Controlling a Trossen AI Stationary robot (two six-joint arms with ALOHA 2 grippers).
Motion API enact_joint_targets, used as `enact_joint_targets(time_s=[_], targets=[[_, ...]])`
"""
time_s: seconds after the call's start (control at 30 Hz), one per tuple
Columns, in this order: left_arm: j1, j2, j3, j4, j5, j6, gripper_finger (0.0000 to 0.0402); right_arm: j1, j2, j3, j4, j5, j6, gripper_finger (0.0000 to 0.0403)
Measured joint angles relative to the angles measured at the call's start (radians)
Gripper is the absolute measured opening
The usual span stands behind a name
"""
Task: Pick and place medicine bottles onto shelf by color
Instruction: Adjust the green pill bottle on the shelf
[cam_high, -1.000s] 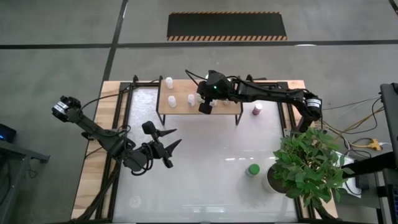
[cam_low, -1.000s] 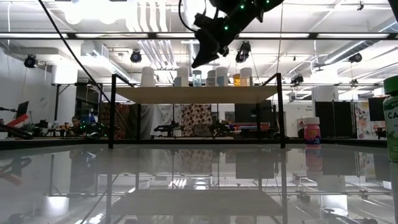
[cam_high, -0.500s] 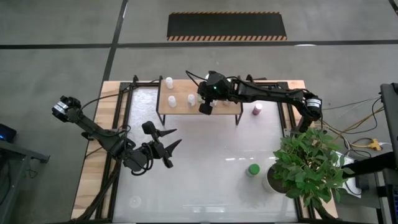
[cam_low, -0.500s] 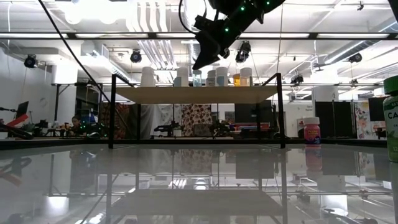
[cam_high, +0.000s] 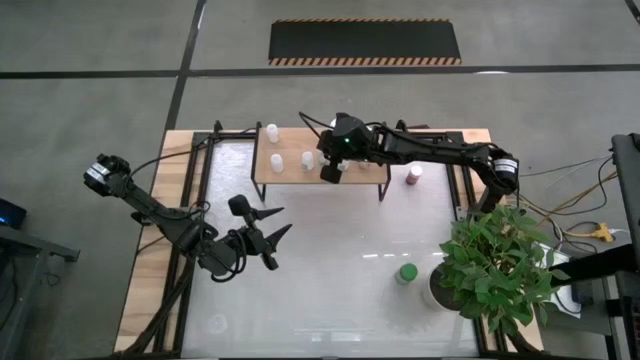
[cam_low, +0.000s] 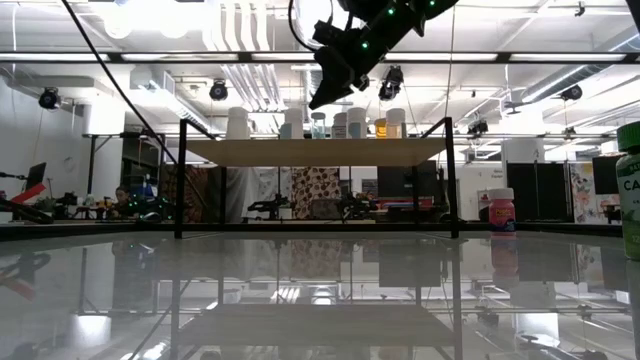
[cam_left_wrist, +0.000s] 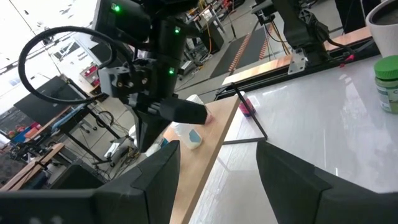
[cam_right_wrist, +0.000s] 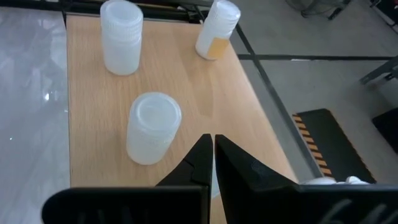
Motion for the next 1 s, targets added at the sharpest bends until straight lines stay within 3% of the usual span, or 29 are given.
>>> enact_joint_targets(time_s=[1.0], targets=[[0.0, 0.0, 0.0, 0.0, 0.0, 0.001, 0.0195, 0.019, 0.005, 0.002, -0.062, -0.003, 0.017, 0.0009]])
